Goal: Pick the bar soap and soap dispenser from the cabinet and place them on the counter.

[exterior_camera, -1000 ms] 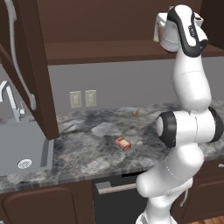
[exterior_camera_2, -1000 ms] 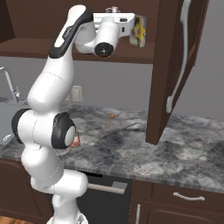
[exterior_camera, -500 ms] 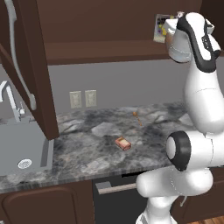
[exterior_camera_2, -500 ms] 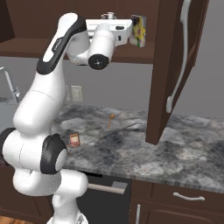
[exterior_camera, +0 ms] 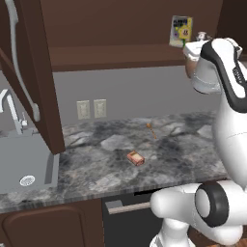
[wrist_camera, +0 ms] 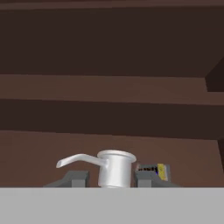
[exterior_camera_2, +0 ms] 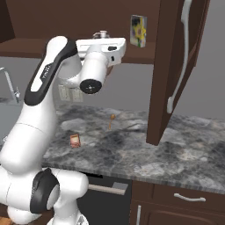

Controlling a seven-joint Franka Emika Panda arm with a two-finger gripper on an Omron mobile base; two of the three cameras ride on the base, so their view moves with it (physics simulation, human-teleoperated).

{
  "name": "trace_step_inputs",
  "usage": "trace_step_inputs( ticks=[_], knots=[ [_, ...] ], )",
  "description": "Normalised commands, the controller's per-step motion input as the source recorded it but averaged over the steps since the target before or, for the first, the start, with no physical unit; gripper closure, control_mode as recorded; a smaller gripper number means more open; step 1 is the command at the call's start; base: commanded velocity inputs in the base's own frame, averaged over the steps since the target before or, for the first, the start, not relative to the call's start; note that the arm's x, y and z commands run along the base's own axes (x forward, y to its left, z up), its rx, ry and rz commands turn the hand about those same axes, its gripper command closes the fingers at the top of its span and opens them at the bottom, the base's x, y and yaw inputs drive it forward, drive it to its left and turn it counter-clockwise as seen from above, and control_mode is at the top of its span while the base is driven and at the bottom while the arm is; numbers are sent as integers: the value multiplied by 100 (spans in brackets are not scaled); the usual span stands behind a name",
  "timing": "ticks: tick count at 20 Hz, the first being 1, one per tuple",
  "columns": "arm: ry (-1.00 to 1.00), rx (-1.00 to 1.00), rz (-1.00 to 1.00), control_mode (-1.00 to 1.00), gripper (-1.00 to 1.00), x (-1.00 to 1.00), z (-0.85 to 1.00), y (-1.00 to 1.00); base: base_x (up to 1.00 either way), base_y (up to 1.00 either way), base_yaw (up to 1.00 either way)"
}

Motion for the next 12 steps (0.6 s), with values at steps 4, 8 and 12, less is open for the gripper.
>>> trace_step_inputs(
  ticks=[4, 8, 12],
  knots=[
    [0, -3, 0, -100, 100, -53, -42, 9, 0, 0, 0],
    [0, -2, 0, -100, 100, -55, -41, 4, 0, 0, 0],
    [-3, 0, 1, -100, 100, -55, -39, 1, 0, 0, 0]
  ],
)
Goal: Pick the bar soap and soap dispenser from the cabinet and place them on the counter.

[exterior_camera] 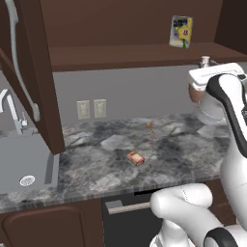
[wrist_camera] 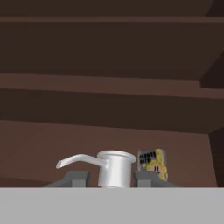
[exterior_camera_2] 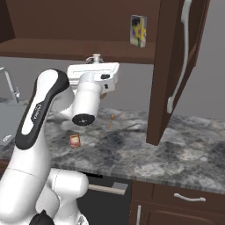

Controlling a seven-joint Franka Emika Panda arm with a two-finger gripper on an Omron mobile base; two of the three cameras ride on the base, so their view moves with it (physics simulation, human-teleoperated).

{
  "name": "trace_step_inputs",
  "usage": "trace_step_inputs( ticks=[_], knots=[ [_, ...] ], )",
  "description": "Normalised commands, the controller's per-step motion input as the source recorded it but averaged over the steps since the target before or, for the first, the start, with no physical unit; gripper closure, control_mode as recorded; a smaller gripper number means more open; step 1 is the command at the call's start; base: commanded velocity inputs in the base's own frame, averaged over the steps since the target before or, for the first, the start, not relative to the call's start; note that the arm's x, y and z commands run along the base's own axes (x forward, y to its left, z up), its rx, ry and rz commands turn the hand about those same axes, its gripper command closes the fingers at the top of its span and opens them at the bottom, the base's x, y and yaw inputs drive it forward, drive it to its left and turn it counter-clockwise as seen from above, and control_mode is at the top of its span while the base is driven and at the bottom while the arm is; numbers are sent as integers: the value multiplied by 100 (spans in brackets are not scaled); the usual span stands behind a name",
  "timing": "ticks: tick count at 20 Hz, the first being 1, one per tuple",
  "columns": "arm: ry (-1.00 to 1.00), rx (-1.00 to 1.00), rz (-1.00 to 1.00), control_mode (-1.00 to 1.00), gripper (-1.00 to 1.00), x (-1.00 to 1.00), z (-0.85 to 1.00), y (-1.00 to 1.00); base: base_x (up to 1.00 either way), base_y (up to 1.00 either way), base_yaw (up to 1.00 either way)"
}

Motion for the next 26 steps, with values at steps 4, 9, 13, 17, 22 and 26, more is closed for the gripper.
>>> trace_step_inputs(
  ticks=[4, 9, 13, 17, 22, 26],
  knots=[
    [-1, 0, 2, -100, 100, -54, -42, 0, 0, 0, 0],
    [-1, 0, 2, -100, 100, -49, -46, 1, 0, 0, 0],
    [-5, 0, 2, -100, 100, -38, -33, 0, 0, 0, 0],
    [-8, 0, 3, -100, 100, -26, -24, 0, 0, 0, 0],
    [-4, 0, 3, -100, 100, -15, -46, 0, 0, 0, 0],
    [-2, 0, 3, -100, 100, 0, -74, 0, 0, 0, 0]
  ],
)
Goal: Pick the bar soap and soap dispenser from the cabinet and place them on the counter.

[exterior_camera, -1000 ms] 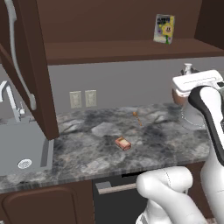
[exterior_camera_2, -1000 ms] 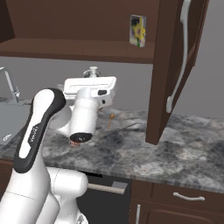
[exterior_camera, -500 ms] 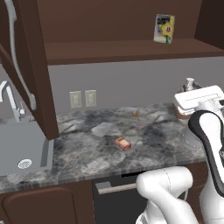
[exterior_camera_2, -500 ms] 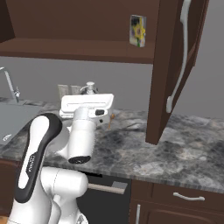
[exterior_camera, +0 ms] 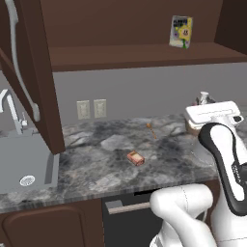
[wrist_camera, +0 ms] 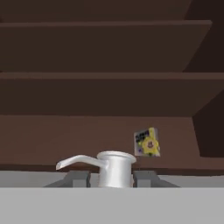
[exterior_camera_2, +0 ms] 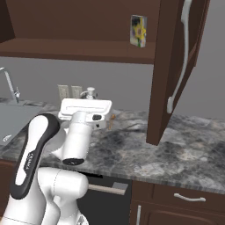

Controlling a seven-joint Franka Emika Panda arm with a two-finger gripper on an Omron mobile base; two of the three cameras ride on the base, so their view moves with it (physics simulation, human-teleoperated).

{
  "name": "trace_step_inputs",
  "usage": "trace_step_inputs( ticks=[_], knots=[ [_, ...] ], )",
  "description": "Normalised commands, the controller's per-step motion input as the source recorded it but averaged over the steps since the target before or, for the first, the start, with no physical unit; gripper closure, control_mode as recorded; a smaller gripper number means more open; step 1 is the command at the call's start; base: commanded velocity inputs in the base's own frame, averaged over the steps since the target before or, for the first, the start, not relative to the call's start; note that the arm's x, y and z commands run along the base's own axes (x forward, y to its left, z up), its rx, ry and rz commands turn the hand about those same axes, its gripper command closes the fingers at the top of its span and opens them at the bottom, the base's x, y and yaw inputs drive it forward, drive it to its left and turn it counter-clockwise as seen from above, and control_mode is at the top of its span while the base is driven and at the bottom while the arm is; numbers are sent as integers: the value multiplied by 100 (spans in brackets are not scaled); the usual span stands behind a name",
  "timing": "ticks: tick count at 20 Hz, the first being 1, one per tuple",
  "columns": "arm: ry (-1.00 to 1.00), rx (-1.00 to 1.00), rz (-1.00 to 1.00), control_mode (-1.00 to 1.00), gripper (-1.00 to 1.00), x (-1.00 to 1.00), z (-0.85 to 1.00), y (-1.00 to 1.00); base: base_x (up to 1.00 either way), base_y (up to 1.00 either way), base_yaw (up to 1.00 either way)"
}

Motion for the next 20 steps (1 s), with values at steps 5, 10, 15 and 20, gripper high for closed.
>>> trace_step_inputs(
  ticks=[5, 10, 15, 20],
  knots=[
    [0, 0, 3, -100, 100, 0, -83, -7, 0, 0, 0],
    [0, -1, 4, -100, 100, 0, -83, -23, 0, 0, 0],
    [0, -2, 6, -100, 100, 0, -82, -41, 0, 0, 0],
    [-1, -2, 11, -100, 100, -1, -52, -56, 0, 0, 0]
  ],
)
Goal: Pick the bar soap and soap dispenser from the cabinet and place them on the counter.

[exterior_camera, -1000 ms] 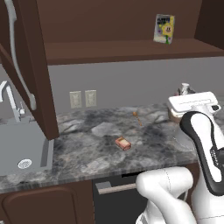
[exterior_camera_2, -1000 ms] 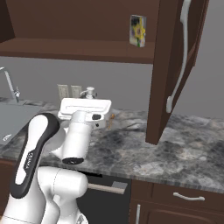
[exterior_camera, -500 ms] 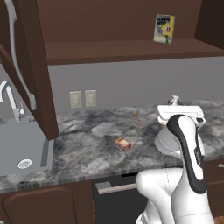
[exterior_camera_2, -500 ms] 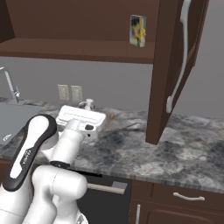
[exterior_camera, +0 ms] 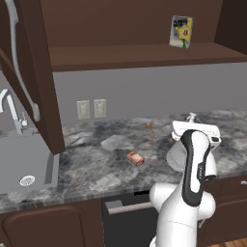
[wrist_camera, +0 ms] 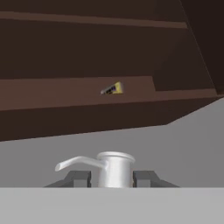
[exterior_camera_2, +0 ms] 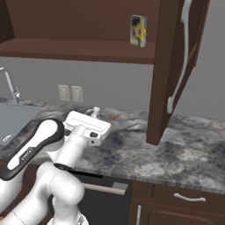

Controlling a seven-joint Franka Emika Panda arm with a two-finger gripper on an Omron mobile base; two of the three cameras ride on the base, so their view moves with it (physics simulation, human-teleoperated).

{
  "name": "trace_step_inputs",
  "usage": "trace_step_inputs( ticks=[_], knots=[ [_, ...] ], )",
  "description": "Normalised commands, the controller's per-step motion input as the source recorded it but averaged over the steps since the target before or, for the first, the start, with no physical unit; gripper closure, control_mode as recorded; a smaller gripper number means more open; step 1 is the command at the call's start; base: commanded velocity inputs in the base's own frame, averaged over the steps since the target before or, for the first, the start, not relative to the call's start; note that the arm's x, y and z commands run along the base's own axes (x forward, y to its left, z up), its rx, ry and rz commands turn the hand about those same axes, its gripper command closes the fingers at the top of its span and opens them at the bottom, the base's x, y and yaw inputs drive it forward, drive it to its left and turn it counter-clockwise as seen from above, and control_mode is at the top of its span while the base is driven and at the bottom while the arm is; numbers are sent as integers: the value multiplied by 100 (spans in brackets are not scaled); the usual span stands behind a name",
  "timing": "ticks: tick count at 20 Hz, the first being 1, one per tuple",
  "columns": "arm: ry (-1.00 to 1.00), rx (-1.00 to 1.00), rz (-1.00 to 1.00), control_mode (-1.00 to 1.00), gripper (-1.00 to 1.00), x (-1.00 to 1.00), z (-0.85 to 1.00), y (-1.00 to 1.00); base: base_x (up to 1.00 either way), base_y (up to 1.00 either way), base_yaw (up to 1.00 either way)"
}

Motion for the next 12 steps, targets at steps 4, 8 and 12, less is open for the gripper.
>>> trace_step_inputs(
  ticks=[4, 8, 12],
  knots=[
    [0, 0, 10, -100, 100, -4, -17, -38, 0, 0, 0],
    [0, 0, 10, -100, 100, 0, -36, -50, 0, 0, 0],
    [0, -2, 10, -100, 100, 0, -49, -50, 0, 0, 0]
  ],
)
